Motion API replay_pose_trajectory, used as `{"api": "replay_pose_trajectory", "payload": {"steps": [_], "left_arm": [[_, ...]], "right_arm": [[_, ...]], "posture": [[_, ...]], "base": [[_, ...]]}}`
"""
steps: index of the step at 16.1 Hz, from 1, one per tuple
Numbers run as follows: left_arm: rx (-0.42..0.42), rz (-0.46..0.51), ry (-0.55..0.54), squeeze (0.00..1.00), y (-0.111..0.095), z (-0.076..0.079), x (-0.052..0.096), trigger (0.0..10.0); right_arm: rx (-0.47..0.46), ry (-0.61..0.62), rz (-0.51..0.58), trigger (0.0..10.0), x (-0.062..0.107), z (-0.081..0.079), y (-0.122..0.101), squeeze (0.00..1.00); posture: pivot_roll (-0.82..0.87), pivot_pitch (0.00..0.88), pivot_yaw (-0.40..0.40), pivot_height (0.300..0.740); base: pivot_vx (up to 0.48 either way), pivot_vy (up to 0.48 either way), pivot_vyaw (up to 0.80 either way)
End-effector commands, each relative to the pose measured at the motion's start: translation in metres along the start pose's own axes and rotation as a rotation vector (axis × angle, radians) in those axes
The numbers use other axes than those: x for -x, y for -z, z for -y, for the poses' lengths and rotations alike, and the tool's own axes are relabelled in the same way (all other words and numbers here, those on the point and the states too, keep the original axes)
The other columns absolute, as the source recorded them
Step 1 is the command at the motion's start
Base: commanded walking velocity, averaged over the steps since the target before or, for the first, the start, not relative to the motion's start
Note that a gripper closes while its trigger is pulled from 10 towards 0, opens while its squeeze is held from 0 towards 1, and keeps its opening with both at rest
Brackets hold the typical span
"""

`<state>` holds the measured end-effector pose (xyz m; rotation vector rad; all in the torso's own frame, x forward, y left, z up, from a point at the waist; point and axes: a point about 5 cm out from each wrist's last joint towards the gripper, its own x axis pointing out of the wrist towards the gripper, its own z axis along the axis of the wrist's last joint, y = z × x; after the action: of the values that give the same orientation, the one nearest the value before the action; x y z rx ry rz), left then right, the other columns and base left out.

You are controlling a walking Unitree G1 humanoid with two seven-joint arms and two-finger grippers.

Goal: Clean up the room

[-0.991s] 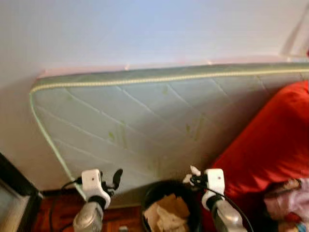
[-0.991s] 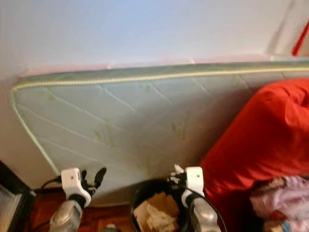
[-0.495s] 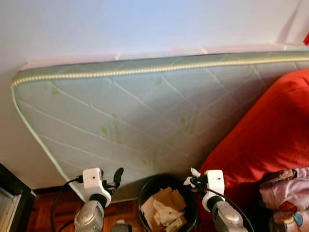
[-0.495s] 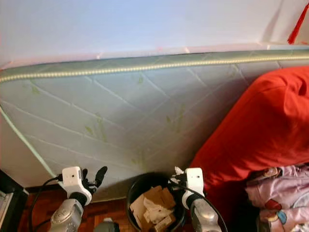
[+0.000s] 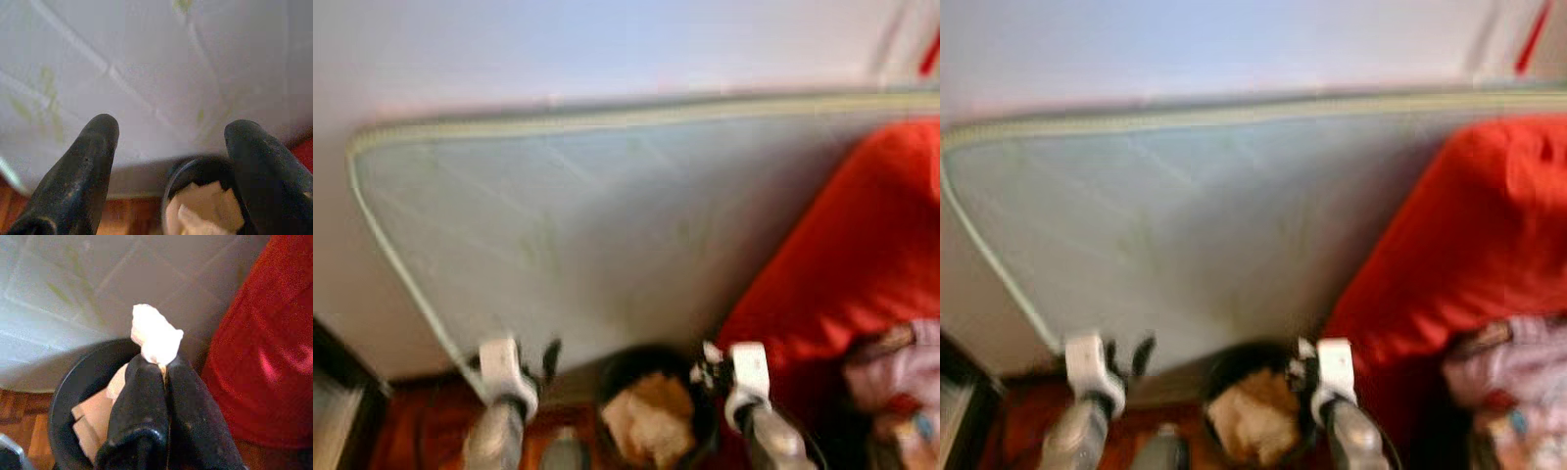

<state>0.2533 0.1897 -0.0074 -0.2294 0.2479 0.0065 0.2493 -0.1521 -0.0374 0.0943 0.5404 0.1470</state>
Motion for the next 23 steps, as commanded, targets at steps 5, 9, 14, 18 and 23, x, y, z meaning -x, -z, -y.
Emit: {"api": "replay_pose_trajectory", "payload": {"steps": [5, 9, 14, 18, 23], "left_arm": [[0.004, 0.014, 0.003, 0.0, -0.007, 0.001, -0.006, 10.0], [-0.001, 0.008, 0.013, 0.0, -0.005, 0.001, -0.005, 10.0], [0.002, 0.003, 0.017, 0.0, -0.004, 0.001, -0.004, 10.0], [0.005, 0.006, 0.025, 0.0, -0.005, 0.003, -0.005, 10.0], [-0.003, 0.03, 0.036, 0.0, -0.009, 0.005, -0.006, 10.0]], "right_arm": [[0.035, -0.02, -0.002, 10.0, 0.0, 0.0, -0.001, 0.0], [0.013, -0.027, -0.032, 10.0, 0.001, -0.003, 0.006, 0.0], [0.019, -0.006, -0.059, 10.0, 0.002, -0.001, 0.009, 0.0], [-0.006, 0.032, -0.081, 10.0, 0.002, 0.005, 0.009, 0.0], [0.001, 0.054, -0.008, 10.0, -0.01, 0.006, -0.02, 0.0]], "posture": [[0.05, 0.0, -0.031, 0.65], [0.05, 0.0, -0.03, 0.65], [0.05, 0.0, -0.032, 0.65], [0.06, 0.0, -0.034, 0.65], [0.08, 0.0, -0.036, 0.65]], "base": [[0.0, 0.0, 0.32], [0.0, 0.0, 0.6], [0.0, 0.0, 0.0], [0.0, 0.0, 0.0], [0.0, 0.0, 0.0]]}}
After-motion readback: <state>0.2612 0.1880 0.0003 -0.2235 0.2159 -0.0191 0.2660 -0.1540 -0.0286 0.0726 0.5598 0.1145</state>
